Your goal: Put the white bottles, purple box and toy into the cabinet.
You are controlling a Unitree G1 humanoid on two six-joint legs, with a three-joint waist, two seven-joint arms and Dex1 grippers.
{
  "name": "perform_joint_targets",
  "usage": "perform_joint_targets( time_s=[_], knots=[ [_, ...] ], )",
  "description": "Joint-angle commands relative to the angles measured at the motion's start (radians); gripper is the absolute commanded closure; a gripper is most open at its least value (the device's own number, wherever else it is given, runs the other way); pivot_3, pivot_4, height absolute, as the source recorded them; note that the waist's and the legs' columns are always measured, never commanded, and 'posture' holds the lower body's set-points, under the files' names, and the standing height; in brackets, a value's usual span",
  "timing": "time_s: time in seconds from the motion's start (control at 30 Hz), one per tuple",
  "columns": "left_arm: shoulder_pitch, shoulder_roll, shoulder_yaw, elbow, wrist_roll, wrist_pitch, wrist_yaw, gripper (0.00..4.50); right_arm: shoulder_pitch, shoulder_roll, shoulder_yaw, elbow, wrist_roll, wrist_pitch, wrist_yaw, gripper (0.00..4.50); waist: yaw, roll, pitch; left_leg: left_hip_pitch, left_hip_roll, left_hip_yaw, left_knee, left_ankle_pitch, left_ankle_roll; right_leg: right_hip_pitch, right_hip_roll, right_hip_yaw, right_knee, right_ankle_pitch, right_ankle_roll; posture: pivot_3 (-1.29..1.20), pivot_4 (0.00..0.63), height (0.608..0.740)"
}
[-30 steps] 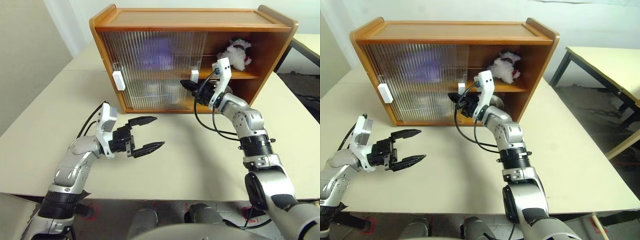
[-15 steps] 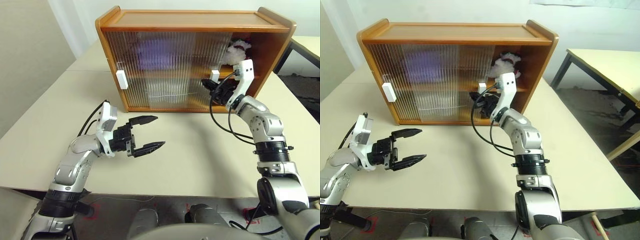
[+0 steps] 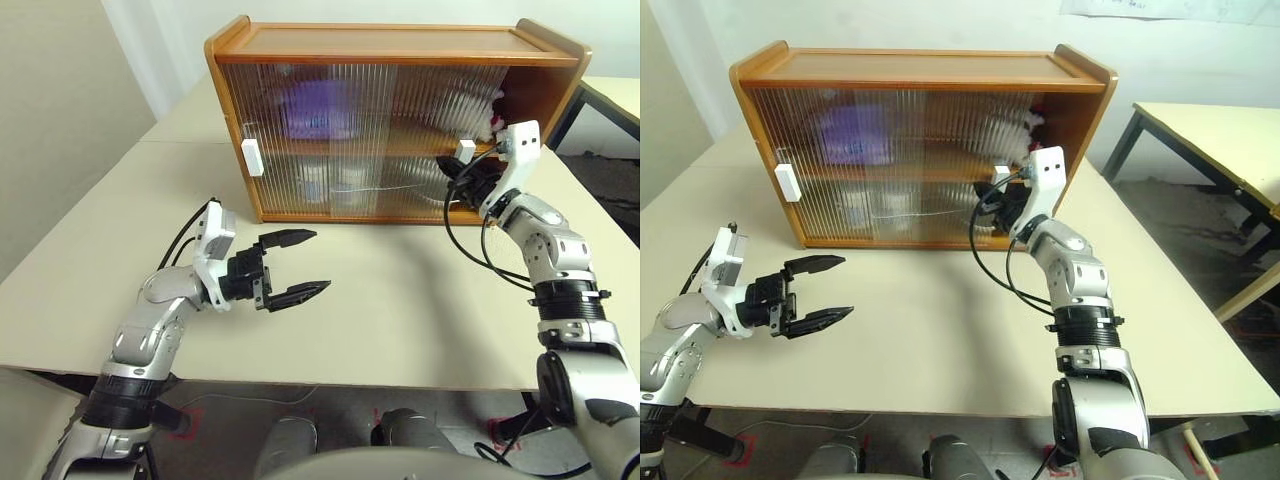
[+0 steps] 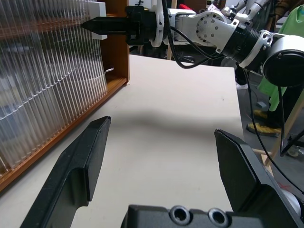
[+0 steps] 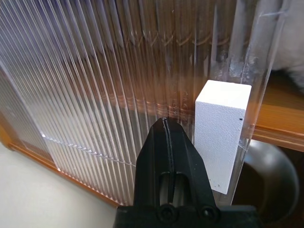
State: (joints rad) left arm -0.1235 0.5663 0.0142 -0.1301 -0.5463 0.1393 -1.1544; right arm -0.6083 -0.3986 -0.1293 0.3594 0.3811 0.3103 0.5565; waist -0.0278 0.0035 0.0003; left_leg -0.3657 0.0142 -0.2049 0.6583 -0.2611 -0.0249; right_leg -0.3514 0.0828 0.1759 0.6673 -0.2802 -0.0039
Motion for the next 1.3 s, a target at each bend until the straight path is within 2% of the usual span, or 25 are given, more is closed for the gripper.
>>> perform_joint_targets(
  time_s=[0.03,0.2,0.53,0.57,0.63,0.77,1.07,1.3],
  knots=[
    [-0.001,-0.004,-0.012,0.005,0.018,-0.009,-0.001,0.00,-0.009,-0.063,-0.051,0.075,-0.048,-0.031,-0.041,4.48,0.001,0.000,0.000,0.000,-0.002,0.000,0.000,0.000,0.000,0.000,-0.002,0.000,0.000,0.000,0.000,-0.05,0.000,0.740],
    [-0.004,-0.007,-0.012,0.010,0.022,-0.010,-0.003,0.00,-0.006,-0.104,-0.062,0.126,-0.052,-0.069,-0.042,4.48,0.005,0.000,0.000,-0.004,-0.008,-0.002,0.000,-0.002,-0.004,-0.002,-0.011,0.001,-0.001,0.000,0.000,-0.05,0.000,0.740],
    [-0.014,-0.003,-0.012,0.017,0.021,-0.002,-0.011,0.00,-0.004,-0.174,-0.071,0.205,-0.074,-0.148,-0.043,4.48,0.001,0.000,0.000,-0.015,-0.011,0.001,0.002,-0.005,-0.010,-0.010,-0.015,0.003,-0.003,0.001,-0.001,-0.07,0.000,0.740],
    [-0.014,-0.002,-0.012,0.016,0.021,0.000,-0.011,0.00,-0.003,-0.175,-0.071,0.204,-0.078,-0.149,-0.043,4.48,-0.001,0.000,0.000,-0.016,-0.011,0.002,0.001,-0.005,-0.010,-0.010,-0.015,0.003,-0.003,0.003,0.001,-0.07,0.000,0.740],
    [-0.015,-0.003,-0.013,0.015,0.021,0.001,-0.011,0.00,0.001,-0.177,-0.072,0.203,-0.086,-0.152,-0.046,4.48,-0.005,0.000,0.000,-0.016,-0.010,0.003,0.001,-0.001,-0.006,-0.010,-0.015,0.004,-0.003,0.011,0.014,-0.07,0.000,0.740],
    [-0.014,-0.003,-0.014,0.016,0.020,0.002,-0.011,0.00,0.006,-0.182,-0.077,0.197,-0.099,-0.152,-0.053,4.48,-0.006,0.000,0.000,-0.016,-0.007,0.004,0.000,0.003,0.001,-0.012,-0.012,0.003,-0.003,0.011,0.015,-0.07,0.000,0.740],
    [-0.005,0.005,-0.008,0.009,0.015,0.008,-0.012,0.00,0.034,-0.157,-0.085,0.082,-0.013,-0.090,0.055,4.48,-0.008,0.000,0.001,-0.017,-0.007,0.004,-0.002,0.000,-0.004,-0.015,-0.013,0.005,-0.006,0.011,0.014,-0.07,0.000,0.740],
    [0.003,0.010,0.001,0.011,0.012,0.004,-0.011,0.00,0.124,-0.166,-0.094,-0.124,0.130,0.122,0.189,4.48,-0.013,0.001,0.000,-0.016,-0.006,0.018,-0.009,0.002,-0.002,-0.015,-0.006,0.002,-0.006,0.007,0.006,-0.06,0.000,0.740]
  ],
)
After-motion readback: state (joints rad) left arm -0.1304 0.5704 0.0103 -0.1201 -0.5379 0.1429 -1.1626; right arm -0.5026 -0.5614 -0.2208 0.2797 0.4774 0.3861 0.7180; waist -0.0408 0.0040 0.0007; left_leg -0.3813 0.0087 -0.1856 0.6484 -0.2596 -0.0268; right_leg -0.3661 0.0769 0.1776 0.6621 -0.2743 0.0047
